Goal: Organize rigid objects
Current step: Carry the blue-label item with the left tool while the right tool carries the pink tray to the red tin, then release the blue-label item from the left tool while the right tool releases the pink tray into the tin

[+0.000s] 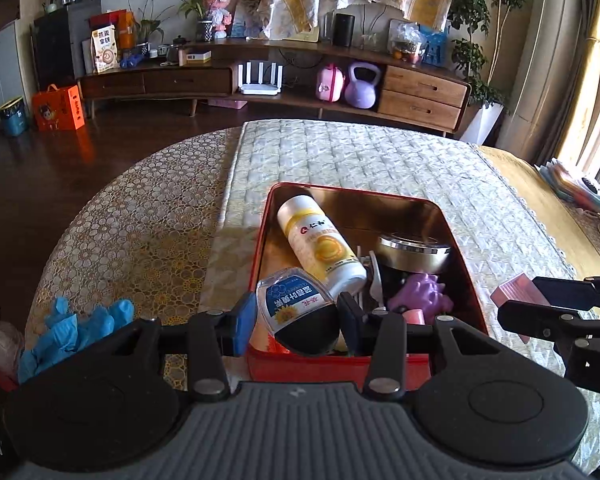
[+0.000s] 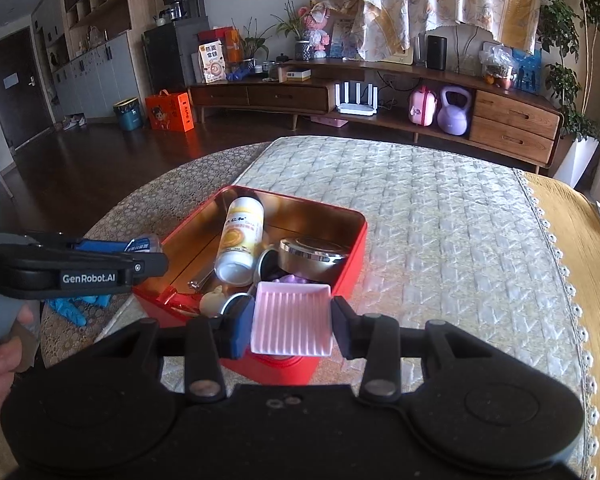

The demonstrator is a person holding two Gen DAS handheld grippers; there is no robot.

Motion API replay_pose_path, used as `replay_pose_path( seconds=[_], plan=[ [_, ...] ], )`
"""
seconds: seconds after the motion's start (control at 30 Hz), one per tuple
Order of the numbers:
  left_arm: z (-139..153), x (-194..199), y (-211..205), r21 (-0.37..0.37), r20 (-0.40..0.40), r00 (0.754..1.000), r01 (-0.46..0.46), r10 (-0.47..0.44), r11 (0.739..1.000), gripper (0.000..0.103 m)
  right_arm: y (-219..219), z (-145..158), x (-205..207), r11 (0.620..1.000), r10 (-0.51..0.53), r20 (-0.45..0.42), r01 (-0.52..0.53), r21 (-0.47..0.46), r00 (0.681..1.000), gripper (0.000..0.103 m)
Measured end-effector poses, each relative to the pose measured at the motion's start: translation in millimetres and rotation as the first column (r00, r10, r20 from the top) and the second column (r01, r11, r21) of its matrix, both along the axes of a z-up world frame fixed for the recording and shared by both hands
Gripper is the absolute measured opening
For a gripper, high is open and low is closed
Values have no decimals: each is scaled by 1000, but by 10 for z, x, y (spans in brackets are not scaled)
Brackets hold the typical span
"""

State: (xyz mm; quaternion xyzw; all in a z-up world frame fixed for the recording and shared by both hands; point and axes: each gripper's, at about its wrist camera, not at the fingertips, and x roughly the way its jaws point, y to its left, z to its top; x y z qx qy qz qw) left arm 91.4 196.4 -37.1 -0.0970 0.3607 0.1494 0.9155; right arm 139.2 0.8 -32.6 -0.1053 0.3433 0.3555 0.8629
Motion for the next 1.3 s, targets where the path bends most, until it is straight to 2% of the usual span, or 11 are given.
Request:
replay_pose_path(
  seconds=[0.5, 0.87, 1.17, 1.3],
  plan=[
    [-224, 426, 0, 40, -7, 996, 90, -90, 995, 43, 392, -280, 152, 997, 27, -12, -28, -65, 1000, 41],
    [-440, 482, 61, -23, -52, 994, 91, -92, 996, 43, 445, -379, 185, 995, 52, -15, -53, -87, 999, 41],
    [-452, 479, 51, -32, -51, 994, 100, -102, 994, 43, 414, -420, 191, 996, 47, -37, -50, -78, 998, 42],
    [-442, 463, 69, -49, -49, 994, 97, -100, 994, 45, 390, -412, 182, 997, 46, -45, -49, -65, 998, 46]
  ],
)
